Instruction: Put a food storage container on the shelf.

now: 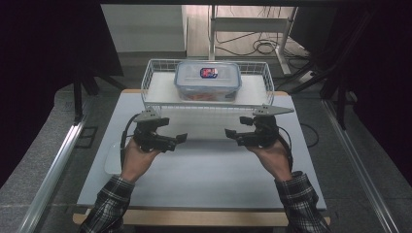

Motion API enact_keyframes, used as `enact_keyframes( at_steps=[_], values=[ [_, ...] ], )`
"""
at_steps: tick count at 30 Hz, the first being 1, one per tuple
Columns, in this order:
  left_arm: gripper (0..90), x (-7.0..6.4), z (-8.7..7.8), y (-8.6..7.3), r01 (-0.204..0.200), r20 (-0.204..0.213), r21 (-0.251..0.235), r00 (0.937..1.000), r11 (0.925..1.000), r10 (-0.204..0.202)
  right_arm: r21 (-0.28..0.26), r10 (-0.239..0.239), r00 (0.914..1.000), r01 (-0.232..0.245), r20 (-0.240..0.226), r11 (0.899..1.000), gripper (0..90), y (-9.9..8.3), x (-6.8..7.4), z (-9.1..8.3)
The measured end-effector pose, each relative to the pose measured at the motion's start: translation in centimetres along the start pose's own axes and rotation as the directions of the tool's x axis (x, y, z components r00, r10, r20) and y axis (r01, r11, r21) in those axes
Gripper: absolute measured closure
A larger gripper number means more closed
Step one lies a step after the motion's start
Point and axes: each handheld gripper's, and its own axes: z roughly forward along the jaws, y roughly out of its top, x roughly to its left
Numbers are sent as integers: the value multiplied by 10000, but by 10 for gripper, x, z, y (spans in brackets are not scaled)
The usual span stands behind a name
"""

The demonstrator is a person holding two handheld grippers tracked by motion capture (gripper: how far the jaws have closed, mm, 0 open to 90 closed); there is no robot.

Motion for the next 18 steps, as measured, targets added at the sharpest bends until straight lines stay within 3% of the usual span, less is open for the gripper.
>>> enact_keyframes(
  at_steps=[5, 11, 18],
  values=[
    [31, -11, -4, -17, -617, -166, 150, 9979, 9980, 620, 16, -81, 10000, 81, 59, 10000, 91, -14, 8, -4],
    [15, -18, -9, -32, -614, 6, 103, 9981, 9981, 614, 103, -105, 9998, 103, 148, 9999, 12, -32, 13, -8],
    [11, -29, -10, -50, -561, 192, 391, 9983, 9977, 553, 279, -94, 9999, 97, -133, 9996, 0, -48, 15, -11]
  ],
)
